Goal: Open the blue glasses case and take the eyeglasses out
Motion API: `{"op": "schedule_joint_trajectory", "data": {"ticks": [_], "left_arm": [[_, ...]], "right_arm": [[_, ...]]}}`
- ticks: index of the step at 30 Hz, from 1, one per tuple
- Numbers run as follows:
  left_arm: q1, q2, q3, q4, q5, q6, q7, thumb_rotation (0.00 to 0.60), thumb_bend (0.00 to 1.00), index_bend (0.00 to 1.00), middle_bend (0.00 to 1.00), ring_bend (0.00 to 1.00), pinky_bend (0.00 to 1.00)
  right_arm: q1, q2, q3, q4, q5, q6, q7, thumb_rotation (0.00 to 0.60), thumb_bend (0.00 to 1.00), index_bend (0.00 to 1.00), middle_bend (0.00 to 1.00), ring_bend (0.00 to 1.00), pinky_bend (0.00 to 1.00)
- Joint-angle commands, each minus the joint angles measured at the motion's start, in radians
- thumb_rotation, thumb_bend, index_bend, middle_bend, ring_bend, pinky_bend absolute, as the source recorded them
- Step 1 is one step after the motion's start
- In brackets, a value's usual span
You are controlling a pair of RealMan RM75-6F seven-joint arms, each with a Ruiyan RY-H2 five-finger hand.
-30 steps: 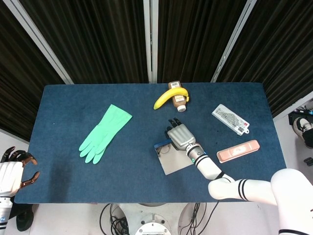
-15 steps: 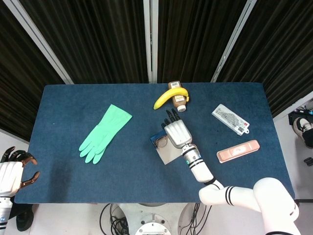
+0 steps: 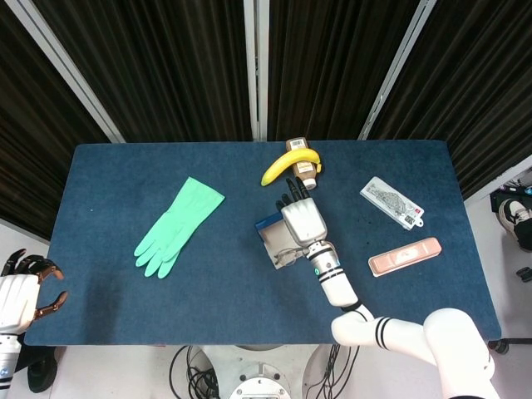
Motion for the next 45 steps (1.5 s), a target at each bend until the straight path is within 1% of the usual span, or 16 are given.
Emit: {"op": "schedule_joint_trajectory", "data": {"ticks": [1,2,5,6,8,10,12,16,19,23,29,36,39,41,42,45], "left_arm": [[0.000,0.000,0.000,-0.001,0.000,0.001,0.000,0.600,0.24,0.49,0.38,0.23,0.11],[0.001,0.000,0.000,-0.001,0.000,0.001,0.000,0.600,0.24,0.49,0.38,0.23,0.11],[0.000,0.000,0.000,0.000,-0.001,0.000,0.000,0.600,0.24,0.49,0.38,0.23,0.11],[0.000,0.001,0.000,0.000,-0.001,-0.001,-0.001,0.600,0.24,0.49,0.38,0.23,0.11],[0.000,0.001,0.000,-0.001,-0.001,-0.001,-0.001,0.600,0.24,0.49,0.38,0.23,0.11],[0.000,0.001,0.000,-0.001,0.000,-0.001,-0.001,0.600,0.24,0.49,0.38,0.23,0.11],[0.000,0.001,0.000,-0.002,0.000,-0.001,-0.001,0.600,0.24,0.49,0.38,0.23,0.11],[0.000,0.001,0.001,-0.003,-0.001,-0.001,0.003,0.600,0.24,0.49,0.38,0.23,0.11],[0.000,0.001,0.000,-0.004,-0.001,-0.001,0.005,0.600,0.24,0.49,0.38,0.23,0.11],[0.000,0.001,0.000,-0.003,-0.001,-0.001,0.004,0.600,0.24,0.49,0.38,0.23,0.11],[0.000,0.001,0.000,-0.003,-0.001,-0.001,0.001,0.600,0.24,0.49,0.38,0.23,0.11],[0.000,0.001,0.000,-0.003,-0.001,-0.001,0.002,0.600,0.24,0.49,0.38,0.23,0.11],[0.000,0.001,0.000,-0.002,0.000,0.000,0.001,0.600,0.24,0.49,0.38,0.23,0.11],[0.000,0.000,0.000,-0.002,-0.001,0.000,0.001,0.600,0.24,0.49,0.38,0.23,0.11],[0.000,0.000,0.000,-0.002,-0.001,0.000,0.001,0.600,0.24,0.49,0.38,0.23,0.11],[0.000,0.001,0.000,-0.002,-0.001,0.000,0.002,0.600,0.24,0.49,0.38,0.23,0.11]], "right_arm": [[0.013,0.017,0.042,-0.038,0.093,-0.091,-0.087,0.600,0.35,0.53,0.32,0.03,0.00],[0.014,0.028,0.050,-0.060,0.114,-0.105,-0.106,0.600,0.34,0.40,0.29,0.02,0.00],[0.008,0.070,0.058,-0.130,0.142,-0.126,-0.123,0.600,0.30,0.16,0.20,0.00,0.00],[0.004,0.085,0.057,-0.153,0.140,-0.127,-0.123,0.600,0.29,0.12,0.18,0.00,0.00],[-0.010,0.122,0.050,-0.210,0.121,-0.117,-0.110,0.600,0.27,0.10,0.17,0.00,0.00],[-0.033,0.162,0.033,-0.274,0.072,-0.104,-0.066,0.600,0.27,0.09,0.16,0.00,0.00],[-0.055,0.202,0.007,-0.328,0.030,-0.106,-0.029,0.600,0.27,0.12,0.17,0.00,0.00],[-0.095,0.279,-0.070,-0.402,-0.035,-0.130,0.010,0.600,0.32,0.32,0.18,0.00,0.00],[-0.108,0.293,-0.105,-0.403,-0.050,-0.146,0.013,0.600,0.33,0.40,0.19,0.00,0.00],[-0.119,0.285,-0.131,-0.369,-0.063,-0.169,0.030,0.600,0.34,0.44,0.19,0.00,0.00],[-0.123,0.260,-0.136,-0.311,-0.070,-0.186,0.040,0.600,0.36,0.46,0.20,0.00,0.00],[-0.125,0.245,-0.127,-0.280,-0.074,-0.199,0.058,0.600,0.37,0.48,0.22,0.00,0.00],[-0.128,0.239,-0.123,-0.270,-0.087,-0.195,0.074,0.600,0.43,0.56,0.25,0.00,0.00],[-0.130,0.240,-0.122,-0.270,-0.100,-0.193,0.084,0.600,0.47,0.64,0.28,0.00,0.00],[-0.131,0.243,-0.123,-0.273,-0.109,-0.192,0.090,0.600,0.48,0.67,0.30,0.00,0.00],[-0.131,0.268,-0.139,-0.307,-0.173,-0.189,0.118,0.600,0.48,0.72,0.32,0.00,0.00]]}}
